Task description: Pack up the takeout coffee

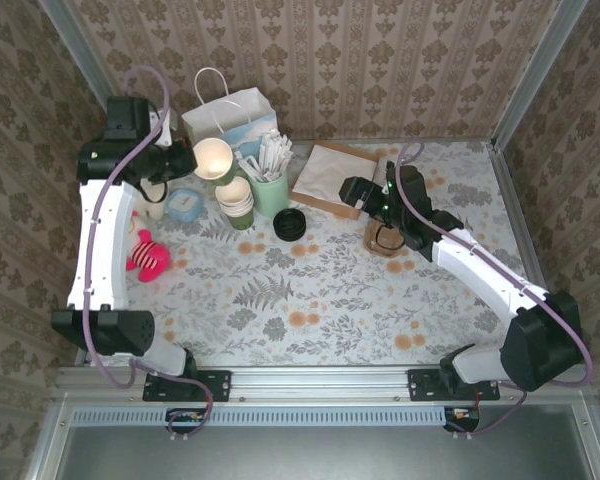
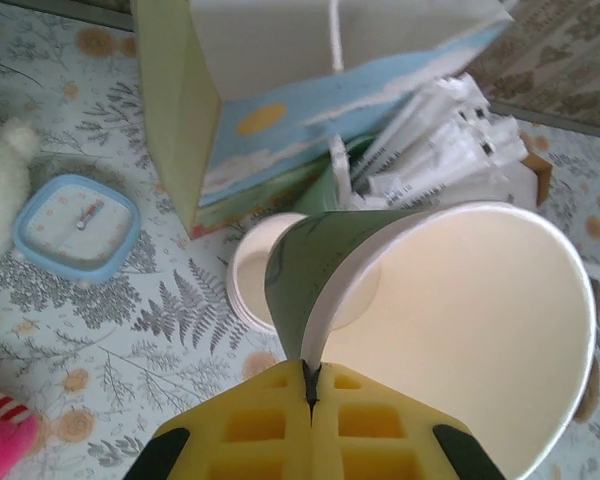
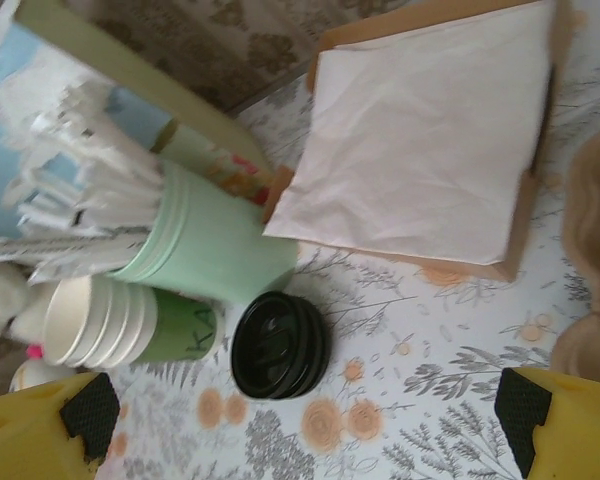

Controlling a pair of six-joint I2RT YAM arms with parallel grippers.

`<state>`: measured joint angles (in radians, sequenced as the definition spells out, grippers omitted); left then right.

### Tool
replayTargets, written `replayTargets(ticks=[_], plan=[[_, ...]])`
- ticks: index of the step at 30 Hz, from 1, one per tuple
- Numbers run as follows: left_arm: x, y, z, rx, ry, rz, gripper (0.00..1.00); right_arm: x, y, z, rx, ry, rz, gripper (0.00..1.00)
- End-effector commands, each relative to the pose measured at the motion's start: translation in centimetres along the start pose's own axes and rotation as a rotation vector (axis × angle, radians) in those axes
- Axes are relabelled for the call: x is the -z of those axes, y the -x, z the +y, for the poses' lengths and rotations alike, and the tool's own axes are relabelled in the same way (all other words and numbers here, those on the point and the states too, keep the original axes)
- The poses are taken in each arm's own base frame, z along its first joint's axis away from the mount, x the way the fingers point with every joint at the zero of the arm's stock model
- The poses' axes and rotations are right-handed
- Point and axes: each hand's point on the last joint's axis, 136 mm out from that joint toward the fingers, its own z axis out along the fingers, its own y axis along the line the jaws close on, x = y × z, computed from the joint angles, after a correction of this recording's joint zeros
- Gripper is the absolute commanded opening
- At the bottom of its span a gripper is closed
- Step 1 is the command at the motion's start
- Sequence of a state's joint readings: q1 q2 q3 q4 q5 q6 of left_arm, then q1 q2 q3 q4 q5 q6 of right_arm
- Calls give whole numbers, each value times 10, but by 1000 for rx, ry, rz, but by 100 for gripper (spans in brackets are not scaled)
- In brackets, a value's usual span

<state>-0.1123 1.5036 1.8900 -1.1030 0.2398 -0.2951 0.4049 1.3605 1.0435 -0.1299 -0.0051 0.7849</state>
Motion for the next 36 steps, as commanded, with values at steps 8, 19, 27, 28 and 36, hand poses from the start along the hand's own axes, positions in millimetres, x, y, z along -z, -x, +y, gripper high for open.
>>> replayTargets(ticks=[8, 19, 27, 28, 36], plan=[[-23, -130, -55, -117, -214, 265, 0, -43, -27, -17, 111, -107, 61, 100], [-103, -205, -46, -230, -112, 347, 0, -105, -71, 29, 318, -45, 218, 92], [-132, -232, -55, -199, -127, 433, 9, -151, -98, 20, 335, -106, 289, 78], [-134, -233, -55, -198, -125, 440, 9, -155, -103, 21, 340, -100, 309, 77], [-149, -248, -53, -230, -95, 515, 19, -173, -123, 14, 387, -160, 398, 56]])
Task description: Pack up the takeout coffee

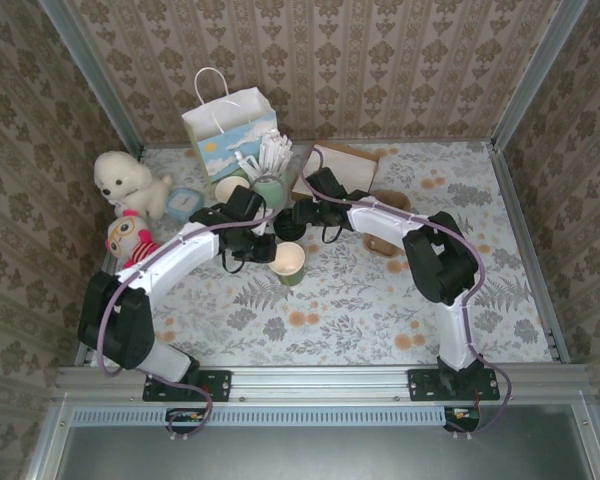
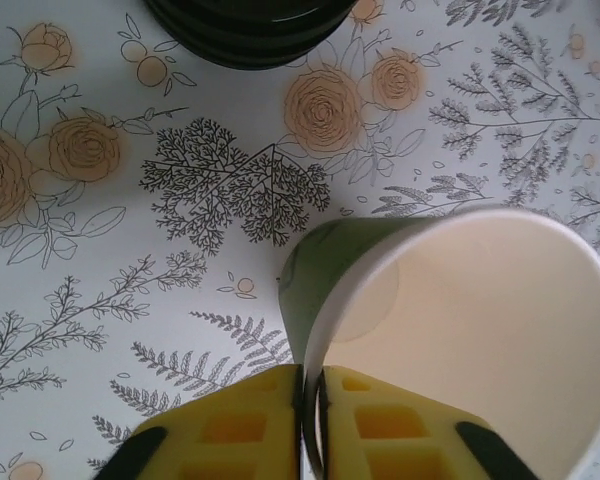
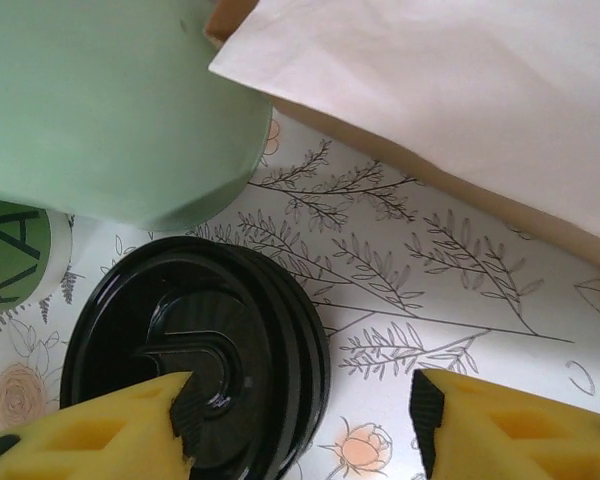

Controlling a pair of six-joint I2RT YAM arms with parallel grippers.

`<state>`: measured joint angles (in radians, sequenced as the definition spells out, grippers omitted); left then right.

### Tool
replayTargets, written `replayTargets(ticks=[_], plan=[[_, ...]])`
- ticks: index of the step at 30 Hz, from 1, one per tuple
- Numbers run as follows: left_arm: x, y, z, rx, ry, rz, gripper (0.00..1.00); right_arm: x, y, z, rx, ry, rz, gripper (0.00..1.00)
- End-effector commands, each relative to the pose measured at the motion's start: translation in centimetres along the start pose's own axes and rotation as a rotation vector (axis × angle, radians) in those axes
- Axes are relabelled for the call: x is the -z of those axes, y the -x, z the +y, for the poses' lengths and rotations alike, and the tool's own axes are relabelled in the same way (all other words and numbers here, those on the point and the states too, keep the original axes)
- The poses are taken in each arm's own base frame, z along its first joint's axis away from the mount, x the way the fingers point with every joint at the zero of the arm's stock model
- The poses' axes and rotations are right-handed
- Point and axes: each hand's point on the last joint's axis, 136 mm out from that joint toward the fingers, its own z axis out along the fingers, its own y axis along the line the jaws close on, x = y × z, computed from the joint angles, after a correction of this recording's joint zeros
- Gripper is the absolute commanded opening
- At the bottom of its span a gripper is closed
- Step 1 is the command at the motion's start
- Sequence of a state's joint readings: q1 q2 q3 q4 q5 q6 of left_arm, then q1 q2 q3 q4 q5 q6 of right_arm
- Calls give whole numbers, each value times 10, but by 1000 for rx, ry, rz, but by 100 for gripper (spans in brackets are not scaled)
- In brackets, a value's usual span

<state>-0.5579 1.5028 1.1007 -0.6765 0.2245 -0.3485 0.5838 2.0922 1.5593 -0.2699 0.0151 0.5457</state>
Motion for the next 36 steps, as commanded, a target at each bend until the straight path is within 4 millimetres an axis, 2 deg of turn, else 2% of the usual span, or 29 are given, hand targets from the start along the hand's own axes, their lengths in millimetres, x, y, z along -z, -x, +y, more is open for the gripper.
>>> replayTargets(ticks=[1, 7, 11, 13, 16, 20, 21, 23, 27, 33, 36], plan=[[-3, -3, -2, -2, 3, 33, 22, -5, -7, 1, 37, -39, 58, 54], [9, 3, -11, -30, -26, 29, 34, -14, -10, 0, 73, -103, 74, 46], [26, 8, -18, -33, -71, -15, 45, -17, -9, 0, 82, -114, 77, 34], [33, 11, -20, -26, -92, -42, 53, -18, -10, -1, 87, -124, 82, 32], [41, 13, -9, 28, -90, -88, 67, -19, -9, -3, 91, -141, 84, 26], [49, 12, 14, 136, -47, -178, 92, -15, -5, -6, 97, -164, 73, 17], [53, 13, 30, 196, -18, -208, 98, -13, -5, -7, 98, -168, 71, 14], [55, 10, 46, 270, 19, -228, 100, -10, -2, -6, 95, -168, 63, 11], [53, -10, 73, 385, 129, -202, 100, -1, 3, -3, 92, -161, 52, 10], [30, -39, 77, 485, 113, -134, 100, 18, 7, -1, 93, -152, 40, 11], [19, -44, 79, 531, 110, -108, 100, 26, 13, -1, 106, -158, 18, 12]])
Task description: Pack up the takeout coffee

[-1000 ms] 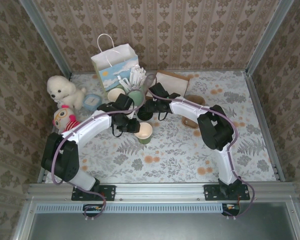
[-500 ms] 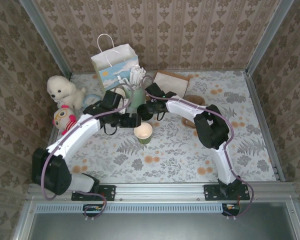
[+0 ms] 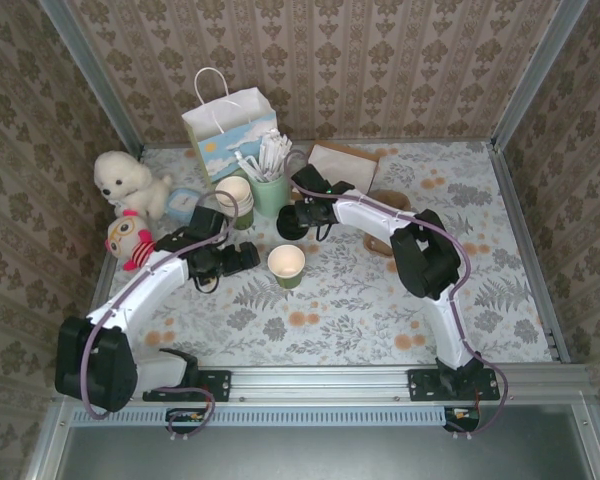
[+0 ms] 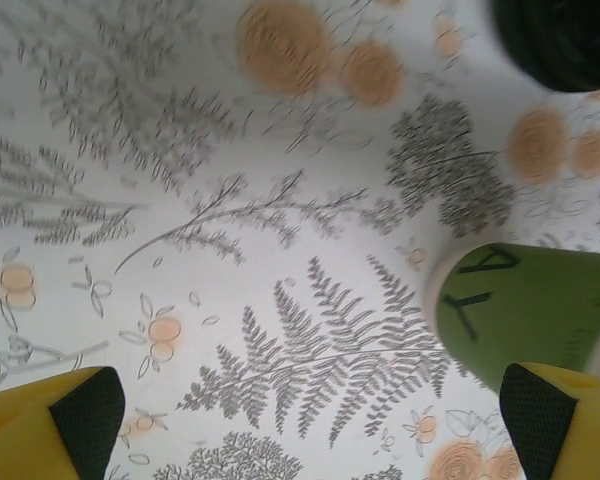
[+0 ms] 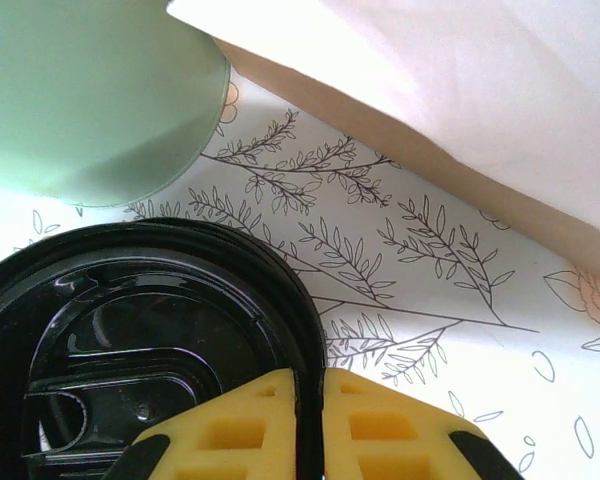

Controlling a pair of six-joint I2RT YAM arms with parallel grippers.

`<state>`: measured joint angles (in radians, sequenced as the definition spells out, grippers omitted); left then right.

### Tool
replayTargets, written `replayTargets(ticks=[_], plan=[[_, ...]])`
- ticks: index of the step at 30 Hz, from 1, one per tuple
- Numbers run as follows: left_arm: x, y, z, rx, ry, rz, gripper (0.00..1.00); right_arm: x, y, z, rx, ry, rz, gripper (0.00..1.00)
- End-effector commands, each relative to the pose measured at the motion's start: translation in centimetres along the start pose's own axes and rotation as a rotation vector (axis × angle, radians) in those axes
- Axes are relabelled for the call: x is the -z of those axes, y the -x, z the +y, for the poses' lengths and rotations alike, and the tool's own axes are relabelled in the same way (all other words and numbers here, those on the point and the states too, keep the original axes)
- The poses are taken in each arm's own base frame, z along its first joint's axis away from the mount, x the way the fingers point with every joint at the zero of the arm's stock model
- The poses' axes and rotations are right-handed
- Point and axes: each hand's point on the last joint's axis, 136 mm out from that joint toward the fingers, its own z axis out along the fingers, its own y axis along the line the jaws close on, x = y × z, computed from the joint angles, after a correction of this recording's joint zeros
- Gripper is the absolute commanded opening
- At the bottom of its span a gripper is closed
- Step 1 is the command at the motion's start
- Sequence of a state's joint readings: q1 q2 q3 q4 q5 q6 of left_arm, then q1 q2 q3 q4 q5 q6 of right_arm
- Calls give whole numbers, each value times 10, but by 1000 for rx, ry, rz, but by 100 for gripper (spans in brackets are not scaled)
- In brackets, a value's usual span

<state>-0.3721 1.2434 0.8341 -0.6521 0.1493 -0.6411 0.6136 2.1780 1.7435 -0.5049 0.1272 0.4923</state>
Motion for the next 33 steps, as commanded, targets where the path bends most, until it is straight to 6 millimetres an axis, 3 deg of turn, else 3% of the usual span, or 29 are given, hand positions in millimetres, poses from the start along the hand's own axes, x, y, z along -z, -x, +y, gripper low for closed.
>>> replayTargets(ticks=[1, 6, 11, 14, 21, 23, 28, 33], plan=[[-9, -4, 3, 82, 5, 16, 100, 33, 16, -2, 14, -17, -58, 14], [-22, -8, 3, 110, -2, 41, 100, 39, 14, -4, 12, -15, -64, 16], [-30, -14, 3, 108, 0, 79, 100, 37, 15, -4, 8, -20, -66, 2], [-37, -19, 1, 107, -1, 111, 100, 47, 19, -7, 13, -31, -96, 1], [-54, -30, -12, 98, 11, 181, 100, 93, 19, -21, 14, -34, -172, 1], [-55, -24, -14, 98, 19, 163, 100, 106, 16, -28, 3, -39, -194, 2], [-57, -20, -38, 38, -4, 153, 100, 136, 4, -42, -4, -41, -223, 3], [-62, -16, -63, 3, -40, 133, 100, 160, -7, -44, 93, -7, -266, 3]])
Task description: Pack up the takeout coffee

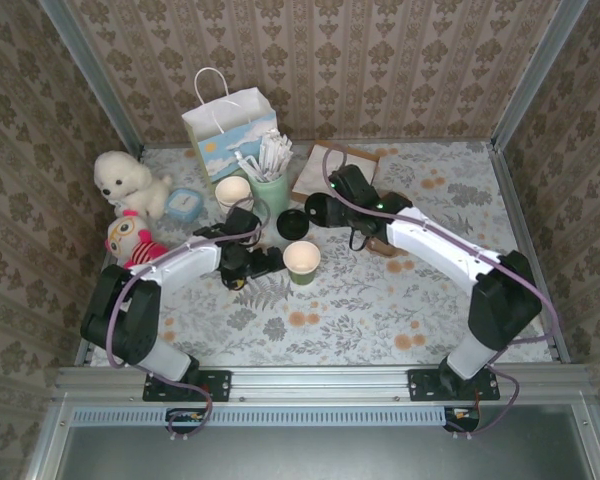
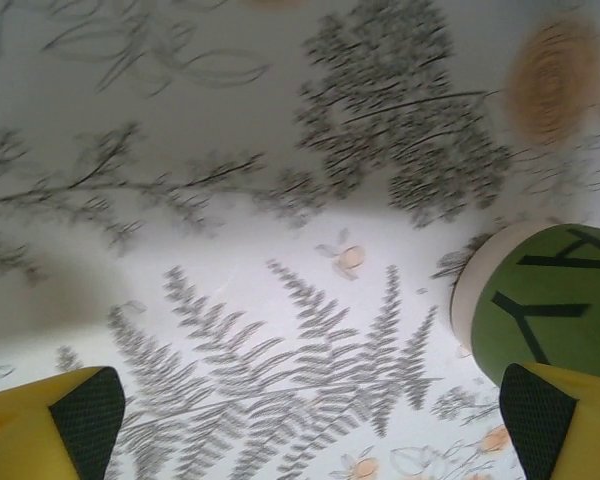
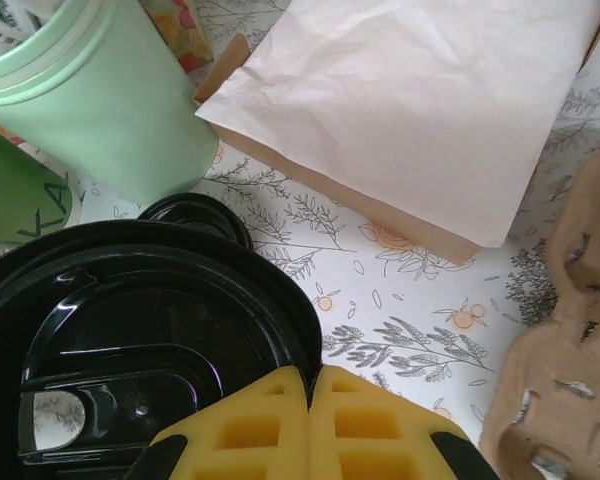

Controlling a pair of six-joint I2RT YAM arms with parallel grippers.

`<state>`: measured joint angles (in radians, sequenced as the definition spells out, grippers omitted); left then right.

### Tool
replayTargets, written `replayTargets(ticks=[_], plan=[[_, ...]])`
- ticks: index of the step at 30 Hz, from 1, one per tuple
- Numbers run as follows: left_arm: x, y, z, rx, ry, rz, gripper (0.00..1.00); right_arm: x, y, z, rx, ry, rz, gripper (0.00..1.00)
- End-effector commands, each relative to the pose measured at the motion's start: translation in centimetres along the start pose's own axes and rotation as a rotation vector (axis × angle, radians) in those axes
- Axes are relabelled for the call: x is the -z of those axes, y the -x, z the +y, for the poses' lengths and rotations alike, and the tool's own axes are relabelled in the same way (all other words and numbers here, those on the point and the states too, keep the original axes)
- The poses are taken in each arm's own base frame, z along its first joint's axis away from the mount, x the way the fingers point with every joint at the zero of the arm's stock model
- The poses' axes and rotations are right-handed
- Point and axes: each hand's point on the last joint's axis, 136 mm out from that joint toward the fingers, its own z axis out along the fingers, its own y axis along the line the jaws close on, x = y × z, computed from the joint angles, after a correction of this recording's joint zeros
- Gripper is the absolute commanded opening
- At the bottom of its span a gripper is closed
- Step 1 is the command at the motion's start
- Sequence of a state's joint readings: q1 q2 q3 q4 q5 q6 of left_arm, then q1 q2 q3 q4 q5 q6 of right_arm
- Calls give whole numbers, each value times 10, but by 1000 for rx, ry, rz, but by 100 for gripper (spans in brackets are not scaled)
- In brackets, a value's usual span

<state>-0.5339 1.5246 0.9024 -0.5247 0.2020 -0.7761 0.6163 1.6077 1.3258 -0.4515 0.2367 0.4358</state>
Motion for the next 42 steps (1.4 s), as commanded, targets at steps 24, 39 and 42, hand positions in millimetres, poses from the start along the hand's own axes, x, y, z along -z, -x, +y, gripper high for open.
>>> replayTargets(ticks=[24, 39, 42], plan=[[241, 36, -66, -307, -370, -843, 99, 95, 46, 88, 515, 162, -566, 1], [227, 31, -118, -273, -467, -528, 72, 100, 71, 93, 386, -9, -594, 0], [218, 32, -128, -293, -481, -478, 70, 100, 70, 96, 388, 10, -591, 0]])
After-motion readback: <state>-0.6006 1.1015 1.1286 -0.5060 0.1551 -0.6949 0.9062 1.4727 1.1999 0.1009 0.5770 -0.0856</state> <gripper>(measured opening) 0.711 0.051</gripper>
